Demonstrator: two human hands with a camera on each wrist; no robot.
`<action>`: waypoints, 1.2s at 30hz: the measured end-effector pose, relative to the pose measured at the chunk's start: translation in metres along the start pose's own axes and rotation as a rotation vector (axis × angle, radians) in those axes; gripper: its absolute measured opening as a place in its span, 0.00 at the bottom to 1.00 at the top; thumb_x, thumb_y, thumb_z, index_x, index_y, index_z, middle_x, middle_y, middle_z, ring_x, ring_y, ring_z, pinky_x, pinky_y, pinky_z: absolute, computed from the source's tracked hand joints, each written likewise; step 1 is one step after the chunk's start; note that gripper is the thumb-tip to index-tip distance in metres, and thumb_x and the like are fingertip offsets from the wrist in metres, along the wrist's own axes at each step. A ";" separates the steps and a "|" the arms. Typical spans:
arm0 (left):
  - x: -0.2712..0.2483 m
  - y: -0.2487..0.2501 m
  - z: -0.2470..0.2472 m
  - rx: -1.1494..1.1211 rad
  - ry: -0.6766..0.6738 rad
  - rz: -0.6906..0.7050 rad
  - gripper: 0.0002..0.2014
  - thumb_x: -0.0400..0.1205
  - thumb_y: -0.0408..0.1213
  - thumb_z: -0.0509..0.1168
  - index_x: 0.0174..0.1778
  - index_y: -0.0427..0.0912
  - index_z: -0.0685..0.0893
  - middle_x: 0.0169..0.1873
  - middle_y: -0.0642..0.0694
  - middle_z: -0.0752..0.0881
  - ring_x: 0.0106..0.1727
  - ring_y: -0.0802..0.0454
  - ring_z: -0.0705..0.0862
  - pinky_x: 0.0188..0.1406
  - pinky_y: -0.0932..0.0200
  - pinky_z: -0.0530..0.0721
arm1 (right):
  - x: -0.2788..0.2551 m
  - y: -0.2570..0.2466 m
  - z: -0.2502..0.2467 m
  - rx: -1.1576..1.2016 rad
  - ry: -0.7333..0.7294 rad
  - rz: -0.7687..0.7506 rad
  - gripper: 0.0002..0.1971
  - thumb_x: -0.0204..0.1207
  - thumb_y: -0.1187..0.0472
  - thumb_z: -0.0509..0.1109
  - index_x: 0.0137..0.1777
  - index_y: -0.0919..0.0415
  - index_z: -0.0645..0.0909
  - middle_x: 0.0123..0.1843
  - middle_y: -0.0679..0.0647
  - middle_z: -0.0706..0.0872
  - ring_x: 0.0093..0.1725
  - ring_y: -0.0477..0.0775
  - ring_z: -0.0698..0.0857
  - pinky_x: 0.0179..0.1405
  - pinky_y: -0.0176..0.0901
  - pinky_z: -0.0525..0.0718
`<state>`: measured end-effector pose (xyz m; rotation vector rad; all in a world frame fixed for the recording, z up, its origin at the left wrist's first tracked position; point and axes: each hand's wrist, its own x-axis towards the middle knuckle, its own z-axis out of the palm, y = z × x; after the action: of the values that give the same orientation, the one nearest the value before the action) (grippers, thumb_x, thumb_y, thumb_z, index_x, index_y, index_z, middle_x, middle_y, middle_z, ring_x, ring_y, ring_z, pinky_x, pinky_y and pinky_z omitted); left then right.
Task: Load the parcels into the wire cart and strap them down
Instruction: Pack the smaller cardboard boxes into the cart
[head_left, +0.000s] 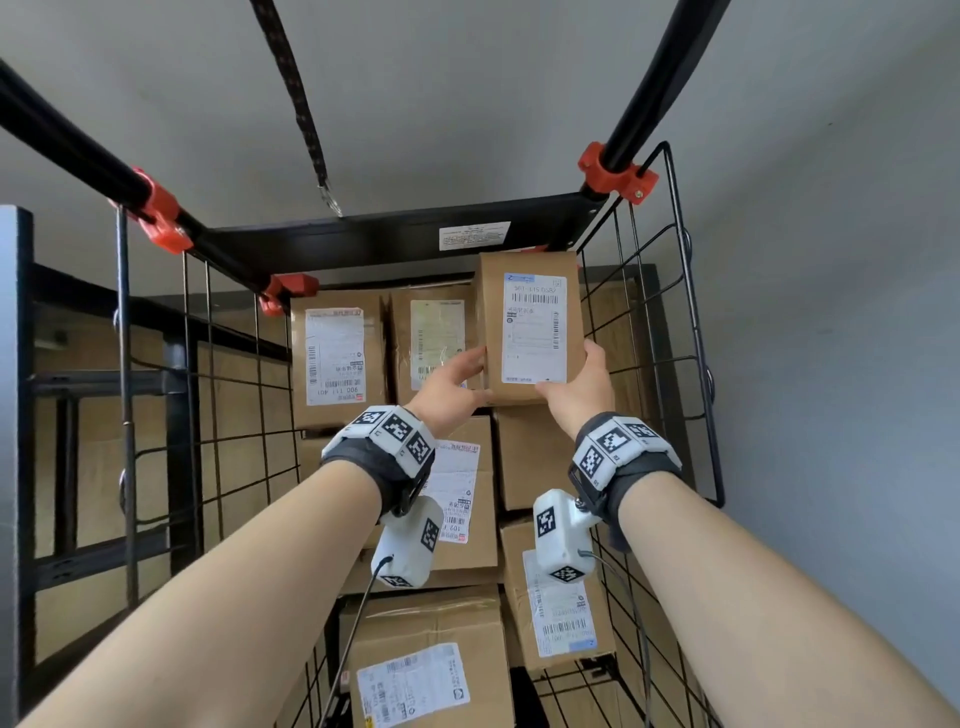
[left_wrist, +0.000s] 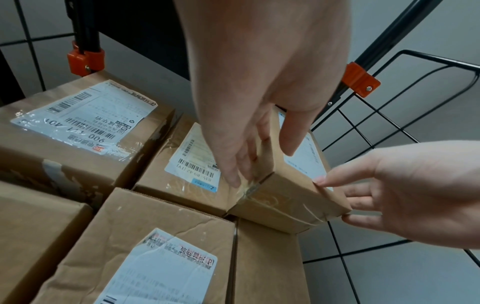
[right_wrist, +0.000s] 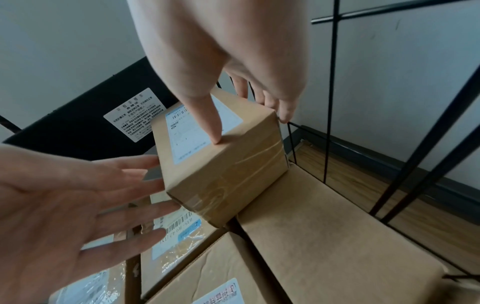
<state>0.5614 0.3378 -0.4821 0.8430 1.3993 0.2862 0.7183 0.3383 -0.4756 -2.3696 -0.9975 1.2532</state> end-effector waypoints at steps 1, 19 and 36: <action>-0.001 -0.001 0.000 0.006 0.016 -0.010 0.30 0.82 0.28 0.63 0.80 0.49 0.63 0.76 0.44 0.70 0.75 0.46 0.72 0.71 0.48 0.76 | -0.003 -0.001 -0.001 -0.013 -0.004 -0.002 0.40 0.75 0.67 0.72 0.82 0.56 0.54 0.79 0.57 0.68 0.76 0.58 0.71 0.70 0.46 0.71; -0.180 0.011 -0.030 0.594 0.235 0.113 0.18 0.83 0.35 0.58 0.70 0.46 0.75 0.65 0.43 0.81 0.56 0.48 0.83 0.48 0.58 0.81 | -0.176 -0.031 -0.062 -0.395 -0.085 -0.260 0.28 0.78 0.64 0.66 0.77 0.57 0.64 0.70 0.58 0.78 0.66 0.60 0.79 0.64 0.48 0.77; -0.427 -0.050 -0.053 0.688 0.751 0.080 0.19 0.82 0.35 0.55 0.69 0.48 0.76 0.66 0.42 0.81 0.64 0.41 0.80 0.61 0.54 0.78 | -0.368 -0.059 -0.050 -0.736 -0.213 -0.854 0.29 0.78 0.64 0.65 0.78 0.58 0.64 0.72 0.61 0.76 0.67 0.62 0.79 0.60 0.49 0.79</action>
<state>0.4142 0.0498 -0.1943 1.4458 2.2281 0.1826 0.5908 0.1314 -0.1892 -1.7739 -2.5148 0.8634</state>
